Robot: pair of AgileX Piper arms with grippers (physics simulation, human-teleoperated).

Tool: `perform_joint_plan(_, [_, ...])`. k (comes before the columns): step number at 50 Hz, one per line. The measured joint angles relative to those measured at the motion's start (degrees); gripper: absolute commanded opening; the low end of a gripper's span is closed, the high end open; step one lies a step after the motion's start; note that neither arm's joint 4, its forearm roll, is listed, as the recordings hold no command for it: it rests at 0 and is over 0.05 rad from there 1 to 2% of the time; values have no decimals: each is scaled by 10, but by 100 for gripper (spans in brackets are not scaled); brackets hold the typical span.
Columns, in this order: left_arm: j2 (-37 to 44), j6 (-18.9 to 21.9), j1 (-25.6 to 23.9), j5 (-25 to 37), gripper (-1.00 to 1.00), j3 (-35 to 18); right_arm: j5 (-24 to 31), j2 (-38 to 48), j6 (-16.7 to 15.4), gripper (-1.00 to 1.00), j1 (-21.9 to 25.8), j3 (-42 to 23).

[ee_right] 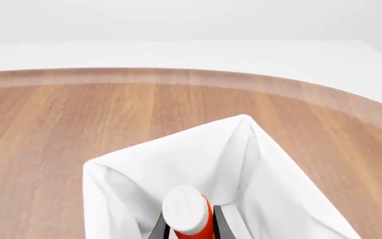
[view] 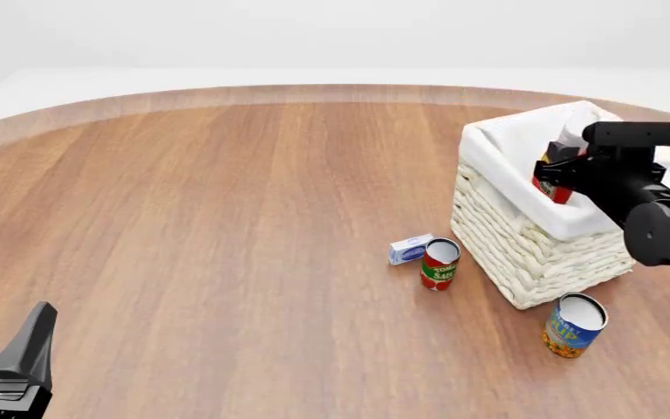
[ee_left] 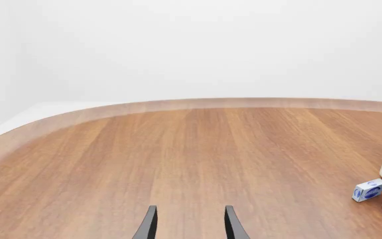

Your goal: Pick up the ketchup, and put it in the basket.

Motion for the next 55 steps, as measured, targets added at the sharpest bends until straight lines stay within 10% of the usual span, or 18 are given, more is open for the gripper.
perform_joint_plan(11, [0, 0, 0, 0, 100, 0, -5, 6, 2, -100, 0, -4])
perform_joint_plan(12, [0, 0, 0, 0, 100, 0, -5, 6, 2, 100, 0, -4])
perform_joint_plan(55, [0, 0, 0, 0, 100, 0, -28, -18, 17, 100, 6, 22])
